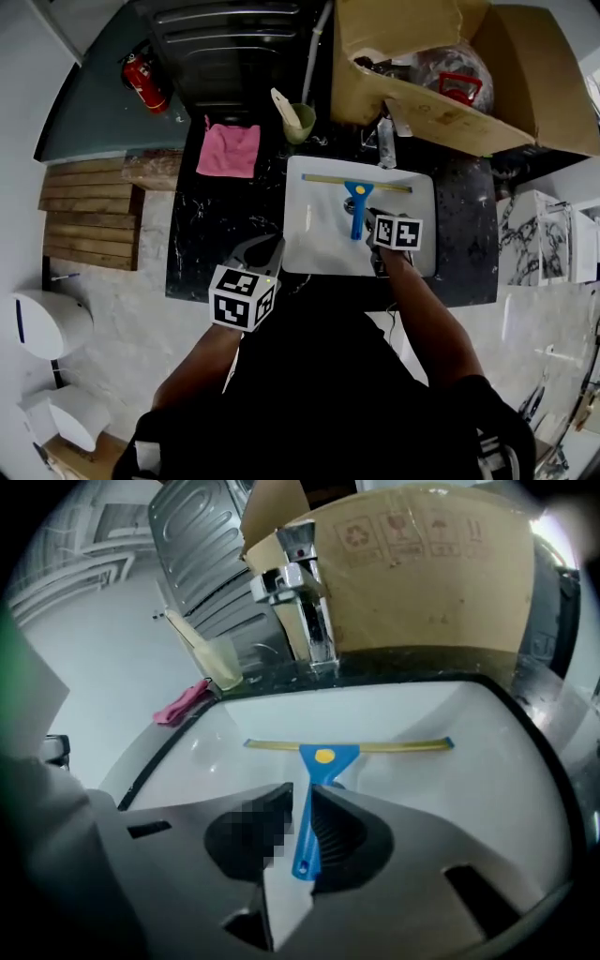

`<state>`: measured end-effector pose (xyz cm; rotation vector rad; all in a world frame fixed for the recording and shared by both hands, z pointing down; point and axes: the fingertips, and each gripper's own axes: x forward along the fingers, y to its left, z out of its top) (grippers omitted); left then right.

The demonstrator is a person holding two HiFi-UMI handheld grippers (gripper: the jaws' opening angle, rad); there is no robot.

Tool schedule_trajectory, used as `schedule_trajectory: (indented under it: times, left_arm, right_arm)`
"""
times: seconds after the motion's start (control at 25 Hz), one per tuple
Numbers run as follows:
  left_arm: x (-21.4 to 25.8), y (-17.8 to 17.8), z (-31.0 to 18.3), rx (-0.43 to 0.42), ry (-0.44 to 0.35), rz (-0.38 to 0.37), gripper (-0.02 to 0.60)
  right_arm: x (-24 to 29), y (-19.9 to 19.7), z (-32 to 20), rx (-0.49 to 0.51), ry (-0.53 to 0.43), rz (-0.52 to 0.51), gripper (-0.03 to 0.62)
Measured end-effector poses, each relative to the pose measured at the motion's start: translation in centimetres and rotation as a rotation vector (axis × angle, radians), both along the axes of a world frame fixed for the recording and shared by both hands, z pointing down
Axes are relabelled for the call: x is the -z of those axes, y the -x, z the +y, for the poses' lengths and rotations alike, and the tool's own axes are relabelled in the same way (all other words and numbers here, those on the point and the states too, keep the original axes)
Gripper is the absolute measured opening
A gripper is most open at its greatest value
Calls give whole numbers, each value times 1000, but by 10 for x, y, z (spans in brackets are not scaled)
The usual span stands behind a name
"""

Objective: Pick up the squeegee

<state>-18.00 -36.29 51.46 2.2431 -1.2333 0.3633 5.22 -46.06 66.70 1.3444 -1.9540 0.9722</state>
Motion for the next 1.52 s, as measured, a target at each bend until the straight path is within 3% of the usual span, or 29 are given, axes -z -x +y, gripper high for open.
schedule_trajectory:
  times: [0.52, 0.96, 1.28, 1.4, 1.52]
  left_arm:
    - [-13, 25, 1, 20, 43, -4, 17]
    - [-13, 58, 2, 98, 58, -10, 17]
    - [-18, 70, 14, 138, 74, -17, 17]
    - [-17, 69, 15, 146, 72, -16, 17]
    - [-13, 64, 17, 145, 61, -15, 17]
  right_arm:
    - [-51, 2, -26, -36, 62, 46, 159]
    - [-83, 1, -38, -93, 106, 81, 176]
    - [-95, 2, -43, -169, 119, 32, 166]
    - [-95, 6, -43, -147, 116, 34, 115]
    - [-94, 7, -42, -125, 125, 34, 112]
